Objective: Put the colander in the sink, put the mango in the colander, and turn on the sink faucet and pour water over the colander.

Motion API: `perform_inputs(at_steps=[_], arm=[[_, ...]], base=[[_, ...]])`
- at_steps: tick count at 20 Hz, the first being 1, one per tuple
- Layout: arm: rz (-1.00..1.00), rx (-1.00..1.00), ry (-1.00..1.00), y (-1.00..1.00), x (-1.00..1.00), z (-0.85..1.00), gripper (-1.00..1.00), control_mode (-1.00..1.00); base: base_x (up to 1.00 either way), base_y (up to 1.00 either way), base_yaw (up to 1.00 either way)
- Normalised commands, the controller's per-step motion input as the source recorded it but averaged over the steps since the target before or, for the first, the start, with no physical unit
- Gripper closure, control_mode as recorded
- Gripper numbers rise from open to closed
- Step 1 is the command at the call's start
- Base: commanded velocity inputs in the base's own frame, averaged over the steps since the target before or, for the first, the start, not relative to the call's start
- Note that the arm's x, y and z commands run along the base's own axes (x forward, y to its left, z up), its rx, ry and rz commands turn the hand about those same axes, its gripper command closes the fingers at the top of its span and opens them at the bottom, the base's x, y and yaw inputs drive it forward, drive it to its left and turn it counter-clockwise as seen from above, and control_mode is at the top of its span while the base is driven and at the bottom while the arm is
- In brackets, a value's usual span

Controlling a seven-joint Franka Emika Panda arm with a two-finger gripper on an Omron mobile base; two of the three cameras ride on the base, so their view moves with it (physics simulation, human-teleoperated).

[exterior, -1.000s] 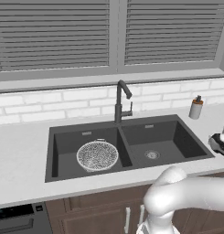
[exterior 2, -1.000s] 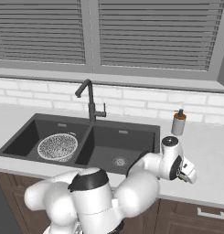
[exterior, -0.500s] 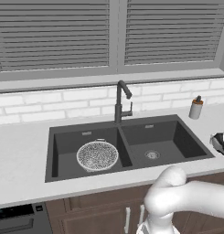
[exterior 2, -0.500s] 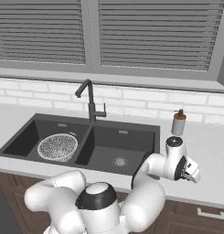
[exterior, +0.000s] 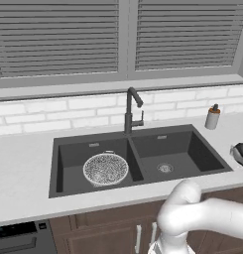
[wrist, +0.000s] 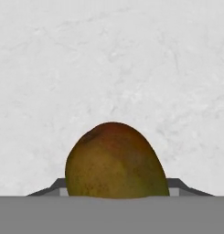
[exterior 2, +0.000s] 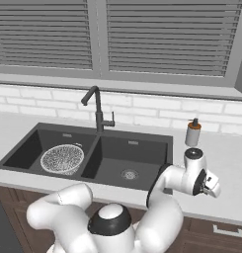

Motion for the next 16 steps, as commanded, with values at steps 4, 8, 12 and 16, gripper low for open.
perform_inputs(at_steps=[4, 8, 12, 16], arm=[[0.12, -0.01, -0.16, 0.00, -0.33, 0.00, 1.00, -1.00], [0.28, 0.00, -0.33, 0.01, -0.72, 0.16, 1.00, -1.00], [0.37, 0.00, -0.42, 0.18, -0.87, 0.28, 1.00, -1.00], [0.36, -0.08, -0.24, 0.50, -0.92, 0.68, 1.00, -1.00]], base=[[0.00, 0.00, 0.00], [0.00, 0.00, 0.00], [0.00, 0.00, 0.00], [0.00, 0.00, 0.00]])
